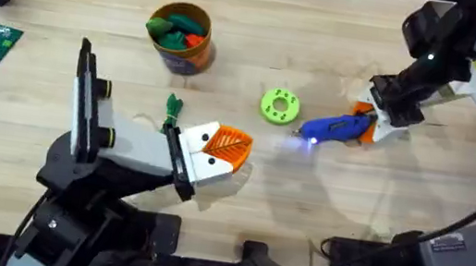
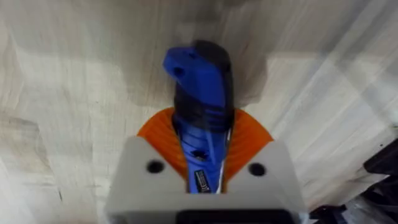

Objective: Pick up the gripper from the table and insert it into the empty holder that is missing its gripper. Then pick up a screw, insert it into the mounting hole, and use the screwdriver to tighten it. Finally, clean up the table by picking up the vegetable and placing it into the bucket.

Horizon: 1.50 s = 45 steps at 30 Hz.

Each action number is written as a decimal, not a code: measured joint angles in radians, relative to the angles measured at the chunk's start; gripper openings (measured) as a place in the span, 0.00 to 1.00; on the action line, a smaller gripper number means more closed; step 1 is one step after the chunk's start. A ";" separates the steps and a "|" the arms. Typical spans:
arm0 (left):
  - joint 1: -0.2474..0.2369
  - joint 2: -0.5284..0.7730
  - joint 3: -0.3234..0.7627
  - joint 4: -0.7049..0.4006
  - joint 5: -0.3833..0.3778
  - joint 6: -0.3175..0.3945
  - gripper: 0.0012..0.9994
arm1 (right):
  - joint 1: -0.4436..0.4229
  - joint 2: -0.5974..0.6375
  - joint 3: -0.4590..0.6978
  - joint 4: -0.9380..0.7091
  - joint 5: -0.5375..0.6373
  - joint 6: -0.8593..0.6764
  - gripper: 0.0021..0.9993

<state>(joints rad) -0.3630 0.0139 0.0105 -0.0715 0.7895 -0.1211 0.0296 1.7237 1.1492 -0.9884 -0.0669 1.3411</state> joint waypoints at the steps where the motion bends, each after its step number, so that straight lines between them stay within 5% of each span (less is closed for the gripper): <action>1: 0.000 0.000 0.000 0.000 0.000 0.000 0.01 | 0.000 0.000 0.000 -0.001 0.000 -0.001 0.17; 4: 0.000 0.000 0.000 0.000 0.000 0.000 0.01 | -0.001 0.000 0.000 -0.002 0.002 0.004 0.03; 17: 0.000 0.000 0.000 0.000 0.000 0.000 0.01 | -0.002 -0.018 0.018 -0.030 0.078 -0.285 0.03; 32: 0.000 0.000 0.000 0.000 0.000 0.000 0.01 | 0.152 -0.451 0.157 0.063 0.142 -0.799 0.03; 40: 0.000 0.000 0.000 0.000 0.000 0.000 0.01 | 0.310 -0.607 0.157 0.254 -0.021 -1.184 0.03; 45: 0.000 0.000 0.000 0.000 0.000 0.000 0.01 | 0.373 -0.655 0.157 0.389 -0.177 -1.291 0.03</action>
<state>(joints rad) -0.3630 0.0139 0.0105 -0.0717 0.7898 -0.1214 0.4022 1.0692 1.3060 -0.5994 -0.2442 0.0503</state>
